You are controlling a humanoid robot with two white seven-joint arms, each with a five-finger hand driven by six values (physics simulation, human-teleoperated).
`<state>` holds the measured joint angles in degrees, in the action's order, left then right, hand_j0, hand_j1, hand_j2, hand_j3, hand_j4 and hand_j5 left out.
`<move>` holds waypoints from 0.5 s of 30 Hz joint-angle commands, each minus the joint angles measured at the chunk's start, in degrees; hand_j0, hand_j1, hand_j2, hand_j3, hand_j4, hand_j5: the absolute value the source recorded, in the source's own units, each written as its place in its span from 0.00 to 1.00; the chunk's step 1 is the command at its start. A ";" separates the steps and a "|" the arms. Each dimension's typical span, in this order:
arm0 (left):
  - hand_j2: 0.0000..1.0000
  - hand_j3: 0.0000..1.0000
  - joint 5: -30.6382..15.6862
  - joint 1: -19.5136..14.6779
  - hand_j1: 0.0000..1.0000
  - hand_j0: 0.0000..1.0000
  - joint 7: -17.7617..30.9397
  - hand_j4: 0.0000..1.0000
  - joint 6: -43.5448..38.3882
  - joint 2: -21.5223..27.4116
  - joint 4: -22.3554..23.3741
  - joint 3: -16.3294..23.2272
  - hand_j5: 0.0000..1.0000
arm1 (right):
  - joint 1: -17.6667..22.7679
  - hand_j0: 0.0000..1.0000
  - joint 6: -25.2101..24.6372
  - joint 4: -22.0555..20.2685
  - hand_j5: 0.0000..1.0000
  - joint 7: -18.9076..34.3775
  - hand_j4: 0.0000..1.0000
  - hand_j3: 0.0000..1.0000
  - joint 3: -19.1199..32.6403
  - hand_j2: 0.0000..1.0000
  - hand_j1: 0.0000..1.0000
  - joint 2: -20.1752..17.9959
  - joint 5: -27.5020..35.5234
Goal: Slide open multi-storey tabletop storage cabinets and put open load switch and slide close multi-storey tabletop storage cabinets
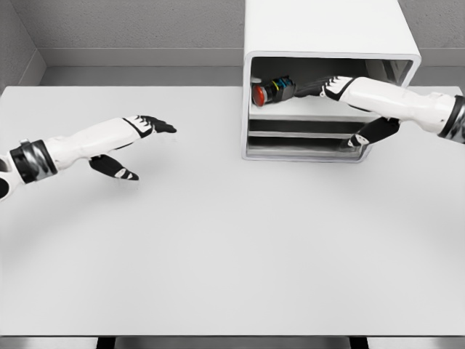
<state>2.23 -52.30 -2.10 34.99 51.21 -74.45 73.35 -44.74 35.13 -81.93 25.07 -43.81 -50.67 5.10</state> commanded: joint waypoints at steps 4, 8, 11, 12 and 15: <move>1.00 1.00 1.20 0.00 1.00 1.00 -0.01 1.00 0.01 -0.14 0.97 -1.72 1.00 | 0.70 1.00 -0.13 -8.06 1.00 -0.72 1.00 1.00 -0.13 1.00 1.00 -8.39 0.87; 1.00 1.00 1.20 0.00 1.00 1.00 0.08 1.00 0.01 -0.14 1.76 -1.72 1.00 | 0.88 1.00 -0.13 -12.20 1.00 -0.90 1.00 1.00 -0.39 1.00 1.00 -12.09 2.72; 1.00 1.00 1.02 0.00 1.00 1.00 0.96 1.00 0.01 -0.93 3.79 -1.81 1.00 | 0.88 1.00 -0.13 -13.95 1.00 -1.16 1.00 1.00 -3.03 1.00 1.00 -16.74 2.72; 1.00 1.00 1.02 0.00 1.00 1.00 0.96 1.00 0.01 -1.28 3.79 -1.81 1.00 | 0.97 1.00 -0.13 -14.31 1.00 -3.26 1.00 1.00 -3.99 1.00 1.00 -19.90 2.37; 1.00 1.00 0.23 0.61 1.00 1.00 2.19 1.00 0.01 -3.30 7.56 -2.94 1.00 | 1.05 1.00 -0.13 -16.06 1.00 -3.80 1.00 1.00 -8.57 1.00 1.00 -20.88 1.93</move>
<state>2.81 -49.76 -0.67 34.99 49.12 -69.00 70.88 -43.68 35.12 -96.79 21.97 -49.83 -69.65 6.84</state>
